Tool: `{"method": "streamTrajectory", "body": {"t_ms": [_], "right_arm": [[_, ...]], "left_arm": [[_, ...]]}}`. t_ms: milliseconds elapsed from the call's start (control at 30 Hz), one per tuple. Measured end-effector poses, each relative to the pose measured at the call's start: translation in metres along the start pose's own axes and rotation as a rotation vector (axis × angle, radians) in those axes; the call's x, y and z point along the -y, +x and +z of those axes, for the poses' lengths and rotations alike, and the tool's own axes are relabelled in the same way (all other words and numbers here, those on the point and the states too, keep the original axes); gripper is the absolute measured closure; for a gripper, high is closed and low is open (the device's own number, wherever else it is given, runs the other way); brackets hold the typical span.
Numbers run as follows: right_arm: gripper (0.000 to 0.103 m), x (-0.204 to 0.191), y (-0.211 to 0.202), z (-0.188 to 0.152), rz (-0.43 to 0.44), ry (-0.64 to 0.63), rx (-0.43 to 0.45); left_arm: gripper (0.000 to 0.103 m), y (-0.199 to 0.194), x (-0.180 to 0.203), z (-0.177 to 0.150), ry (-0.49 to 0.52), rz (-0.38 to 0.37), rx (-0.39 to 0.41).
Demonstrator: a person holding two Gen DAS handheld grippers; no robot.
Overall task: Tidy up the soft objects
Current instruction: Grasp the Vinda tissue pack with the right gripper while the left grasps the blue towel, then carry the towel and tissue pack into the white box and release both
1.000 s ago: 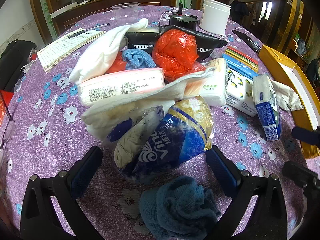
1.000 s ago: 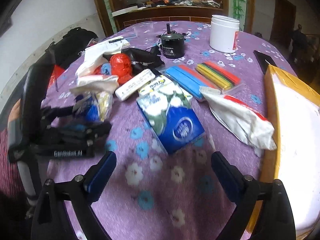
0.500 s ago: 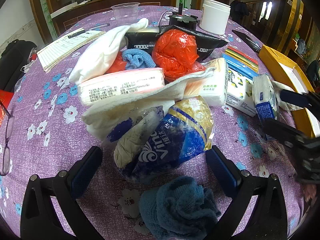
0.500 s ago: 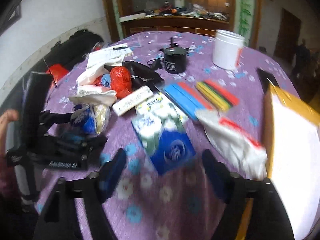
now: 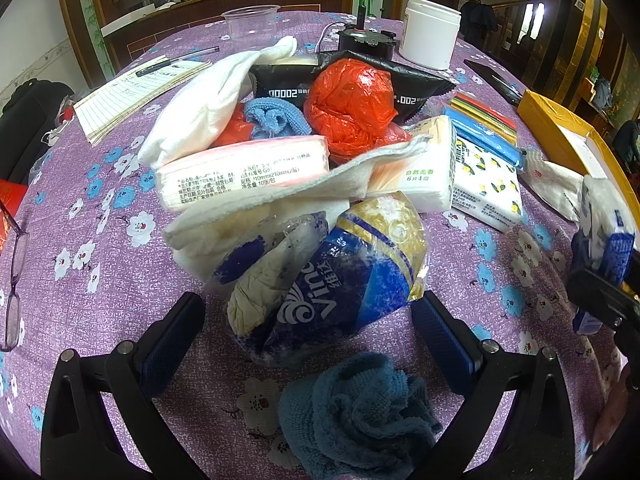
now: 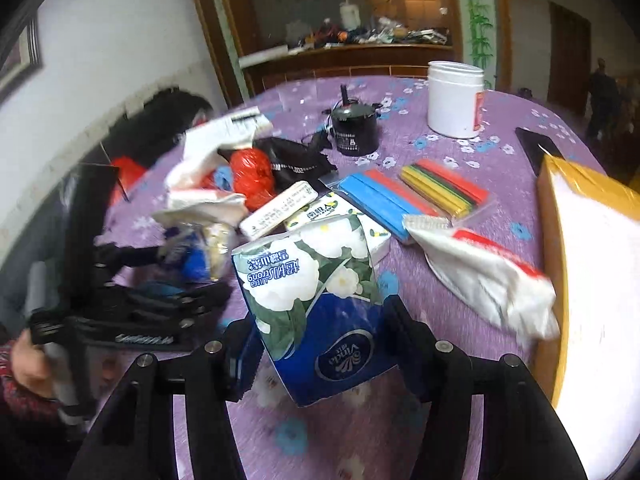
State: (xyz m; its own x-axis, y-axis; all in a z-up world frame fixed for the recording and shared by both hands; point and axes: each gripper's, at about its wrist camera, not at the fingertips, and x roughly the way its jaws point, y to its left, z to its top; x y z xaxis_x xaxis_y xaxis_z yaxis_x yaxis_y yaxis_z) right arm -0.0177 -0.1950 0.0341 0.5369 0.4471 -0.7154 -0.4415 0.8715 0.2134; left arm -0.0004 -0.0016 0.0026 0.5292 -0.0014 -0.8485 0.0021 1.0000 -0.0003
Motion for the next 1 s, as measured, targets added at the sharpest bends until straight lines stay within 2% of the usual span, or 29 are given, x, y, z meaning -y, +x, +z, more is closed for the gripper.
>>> {"method": "streamTrajectory", "body": {"t_ms": [67, 133, 367, 567, 600, 633, 700, 767, 800, 1000], "right_arm": [[0.044, 0.003, -0.001, -0.003, 0.023, 0.024, 0.015], [0.044, 0.007, -0.001, -0.005, 0.044, 0.048, 0.017], [0.044, 0.013, -0.008, -0.007, 0.063, 0.075, 0.042], [0.044, 0.017, -0.009, -0.009, 0.067, 0.093, 0.049], [0.044, 0.017, -0.01, -0.009, 0.062, 0.093, 0.056], [0.044, 0.016, -0.011, -0.009, 0.057, 0.092, 0.062], [0.044, 0.015, -0.014, -0.01, 0.048, 0.086, 0.071], [0.044, 0.013, -0.014, -0.011, 0.039, 0.078, 0.073], [0.044, 0.013, -0.015, -0.01, 0.037, 0.076, 0.074], [0.044, 0.013, -0.019, -0.01, 0.034, 0.08, 0.093]], "left_arm": [[0.0, 0.0, -0.004, 0.0, 0.006, -0.008, -0.016], [0.0, -0.007, -0.01, -0.005, 0.005, 0.018, -0.001], [0.0, -0.058, -0.016, -0.043, 0.151, -0.13, 0.061], [0.0, -0.055, 0.004, -0.056, 0.223, -0.131, 0.06], [0.005, -0.05, 0.006, -0.054, 0.22, -0.136, 0.054], [0.017, -0.045, 0.008, -0.053, 0.216, -0.141, 0.042], [0.03, -0.037, 0.011, -0.052, 0.214, -0.118, 0.015], [0.044, -0.04, 0.011, -0.05, 0.197, -0.129, 0.031], [0.055, -0.042, 0.011, -0.049, 0.196, -0.127, 0.034], [0.059, -0.059, 0.013, -0.049, 0.193, -0.172, 0.065]]}}
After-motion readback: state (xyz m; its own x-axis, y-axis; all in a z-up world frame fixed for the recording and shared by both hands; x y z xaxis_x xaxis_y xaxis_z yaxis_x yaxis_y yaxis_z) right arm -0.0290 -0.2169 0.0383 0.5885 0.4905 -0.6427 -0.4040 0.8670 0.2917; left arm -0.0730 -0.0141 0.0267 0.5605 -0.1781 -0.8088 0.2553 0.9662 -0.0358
